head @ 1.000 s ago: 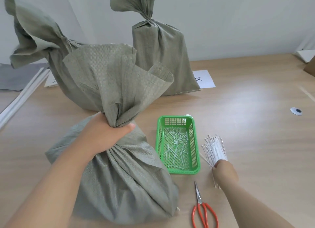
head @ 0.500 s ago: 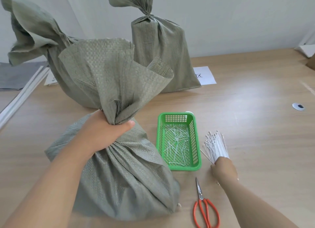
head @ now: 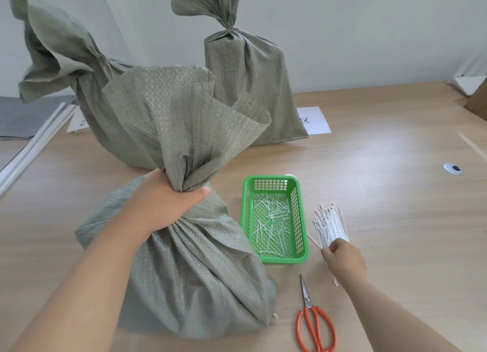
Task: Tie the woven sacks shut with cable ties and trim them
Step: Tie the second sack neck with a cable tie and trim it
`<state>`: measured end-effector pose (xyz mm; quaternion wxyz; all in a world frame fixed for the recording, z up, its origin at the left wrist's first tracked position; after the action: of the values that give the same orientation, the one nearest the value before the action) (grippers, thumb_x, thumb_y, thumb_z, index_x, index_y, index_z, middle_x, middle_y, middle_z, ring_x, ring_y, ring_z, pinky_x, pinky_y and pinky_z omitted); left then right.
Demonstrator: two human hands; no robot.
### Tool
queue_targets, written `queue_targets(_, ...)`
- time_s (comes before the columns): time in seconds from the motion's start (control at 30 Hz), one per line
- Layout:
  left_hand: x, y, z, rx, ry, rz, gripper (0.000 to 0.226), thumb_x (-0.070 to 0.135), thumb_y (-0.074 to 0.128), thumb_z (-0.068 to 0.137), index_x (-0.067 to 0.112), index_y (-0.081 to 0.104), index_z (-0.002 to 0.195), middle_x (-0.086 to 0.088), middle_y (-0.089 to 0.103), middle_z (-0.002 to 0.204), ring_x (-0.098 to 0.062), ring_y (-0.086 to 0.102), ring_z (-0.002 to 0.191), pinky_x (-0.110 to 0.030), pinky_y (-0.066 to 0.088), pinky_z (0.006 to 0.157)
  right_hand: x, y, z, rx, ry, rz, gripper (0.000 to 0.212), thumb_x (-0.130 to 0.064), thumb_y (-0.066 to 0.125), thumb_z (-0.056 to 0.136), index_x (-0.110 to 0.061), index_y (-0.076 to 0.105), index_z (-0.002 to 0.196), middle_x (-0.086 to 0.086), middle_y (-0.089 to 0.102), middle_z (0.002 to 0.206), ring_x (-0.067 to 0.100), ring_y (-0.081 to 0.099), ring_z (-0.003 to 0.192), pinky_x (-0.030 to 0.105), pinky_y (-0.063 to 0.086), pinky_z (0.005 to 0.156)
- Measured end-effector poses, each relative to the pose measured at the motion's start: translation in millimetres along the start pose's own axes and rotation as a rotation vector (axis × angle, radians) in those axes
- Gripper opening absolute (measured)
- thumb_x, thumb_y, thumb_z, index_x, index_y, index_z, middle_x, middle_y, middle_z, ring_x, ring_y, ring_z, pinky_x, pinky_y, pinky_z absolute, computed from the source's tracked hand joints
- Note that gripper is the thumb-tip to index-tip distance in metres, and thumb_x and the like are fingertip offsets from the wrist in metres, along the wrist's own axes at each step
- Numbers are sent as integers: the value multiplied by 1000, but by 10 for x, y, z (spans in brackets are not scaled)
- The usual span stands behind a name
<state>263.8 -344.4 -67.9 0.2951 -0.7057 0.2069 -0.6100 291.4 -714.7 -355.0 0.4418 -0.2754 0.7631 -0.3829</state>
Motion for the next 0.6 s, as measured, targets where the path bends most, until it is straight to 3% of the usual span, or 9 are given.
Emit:
queue_targets(0.13,-58,-14,18,-24,-7,-17,27,40,74,85,45,57,105,26,57,99,-11,53,109,-29,39,92,-50,-97,-65,22,-53,128,11,-24,65,78,-20,59,69,-1,64,74,22,59,73,31,46,62)
queue_targets(0.27,-91,-1,35,-60,-13,3,35,45,74,84,39,64,118,18,65,113,-10,57,110,-31,44,94,-192,-251,-176,26,-104,226,12,-16,67,78,-16,60,68,-1,65,66,18,60,69,29,43,60)
queue_targets(0.37,-87,-47,24,-68,-24,-46,13,42,75,85,34,65,83,17,69,85,-3,64,83,-30,50,82,-358,-402,-283,57,-133,294,12,-12,69,75,-17,63,66,0,67,65,20,62,69,28,45,61)
queue_targets(0.43,-97,-78,18,-74,-10,-49,36,40,75,85,23,59,58,10,62,58,0,57,58,-27,45,69,-500,-509,-358,77,-158,341,12,-11,69,74,-18,65,65,0,68,64,23,65,70,29,47,63)
queue_targets(0.5,-115,-117,2,-79,-3,-69,44,38,75,84,18,56,50,7,59,53,0,54,53,-26,42,65,-675,-607,-440,87,-184,392,13,-10,69,75,-18,66,65,1,69,63,25,67,71,30,48,64)
queue_targets(0.6,-136,-149,-9,-119,24,-123,37,36,77,84,18,59,58,7,61,53,4,55,51,-26,42,66,-976,-753,-558,92,-241,468,14,-10,70,77,-19,67,67,2,70,63,29,69,70,37,54,68)
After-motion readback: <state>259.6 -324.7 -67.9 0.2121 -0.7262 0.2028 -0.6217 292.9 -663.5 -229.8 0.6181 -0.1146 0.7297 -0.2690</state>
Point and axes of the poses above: each hand's wrist, its own z-axis towards the middle knuckle, its own y-axis out of the palm, x = y × z, the point moved 4 cm from there along z, towards the middle knuckle
